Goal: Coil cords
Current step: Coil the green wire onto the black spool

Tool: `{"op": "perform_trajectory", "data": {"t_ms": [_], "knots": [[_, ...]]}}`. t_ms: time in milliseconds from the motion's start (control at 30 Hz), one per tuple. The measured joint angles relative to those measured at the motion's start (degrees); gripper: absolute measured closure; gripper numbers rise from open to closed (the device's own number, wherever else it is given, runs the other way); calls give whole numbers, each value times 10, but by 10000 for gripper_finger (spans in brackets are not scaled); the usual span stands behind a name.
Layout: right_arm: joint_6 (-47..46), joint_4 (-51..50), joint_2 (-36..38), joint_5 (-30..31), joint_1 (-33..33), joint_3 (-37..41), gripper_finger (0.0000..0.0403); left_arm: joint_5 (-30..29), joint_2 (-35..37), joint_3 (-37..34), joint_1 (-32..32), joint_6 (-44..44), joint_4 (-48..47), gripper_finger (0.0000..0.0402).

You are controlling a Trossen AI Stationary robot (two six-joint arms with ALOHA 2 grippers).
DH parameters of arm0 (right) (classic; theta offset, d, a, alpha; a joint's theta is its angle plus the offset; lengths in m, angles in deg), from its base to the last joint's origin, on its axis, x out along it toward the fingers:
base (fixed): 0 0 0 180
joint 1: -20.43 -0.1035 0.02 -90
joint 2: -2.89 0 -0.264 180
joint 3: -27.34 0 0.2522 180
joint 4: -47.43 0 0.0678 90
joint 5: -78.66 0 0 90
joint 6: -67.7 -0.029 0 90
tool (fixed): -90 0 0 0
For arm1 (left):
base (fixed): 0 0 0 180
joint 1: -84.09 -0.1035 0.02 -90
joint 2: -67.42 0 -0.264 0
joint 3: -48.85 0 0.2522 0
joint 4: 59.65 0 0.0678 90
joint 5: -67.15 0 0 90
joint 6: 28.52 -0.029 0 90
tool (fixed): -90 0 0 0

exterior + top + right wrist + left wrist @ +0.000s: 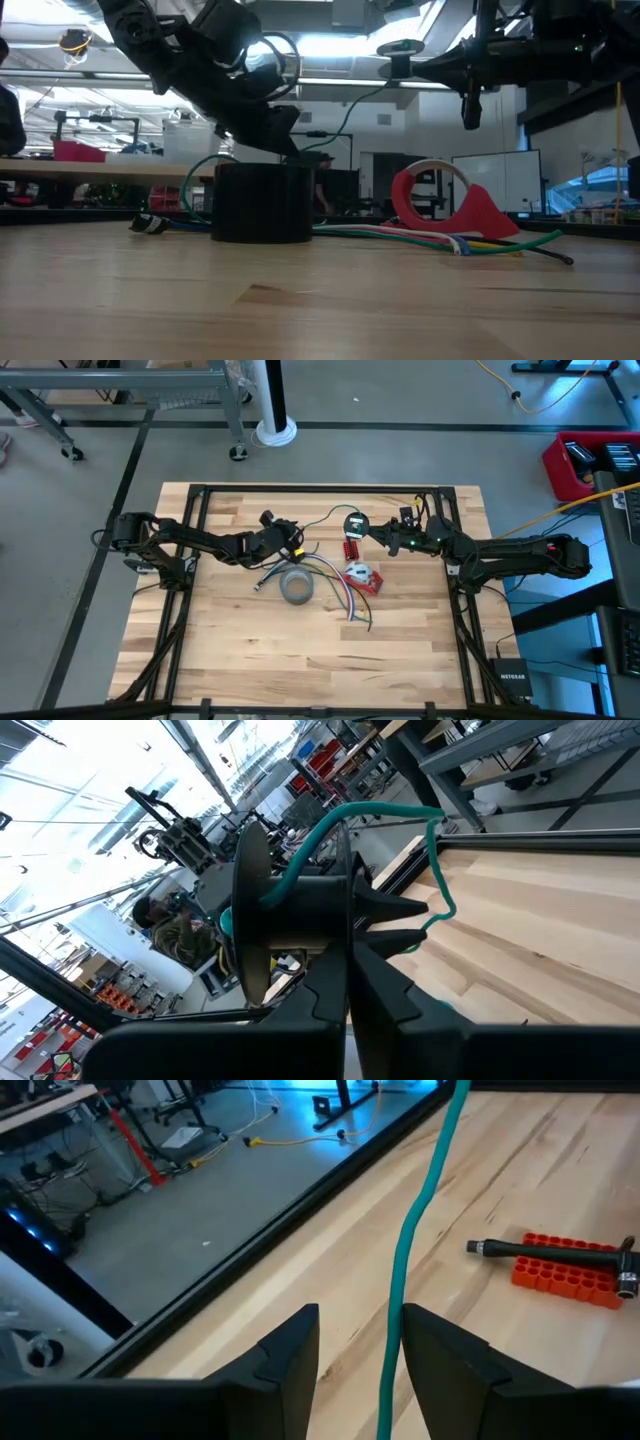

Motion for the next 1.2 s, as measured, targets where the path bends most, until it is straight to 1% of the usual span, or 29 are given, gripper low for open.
{"op": "perform_trajectory", "data": {"t_ms": [600,800,900,967,1033,1200], "knots": [[0,30,0,0,0,0,395,4,0,0,0,10,-2,265],[0,31,0,0,0,0,395,4,0,0,0,52,-3,265],[0,47,0,0,0,0,395,4,0,0,0,72,-3,266],[0,60,0,0,0,0,395,4,0,0,0,81,-3,273],[0,63,0,0,0,0,395,4,0,0,0,85,-4,288],[0,63,0,0,0,0,395,4,0,0,0,85,-3,345]]}}
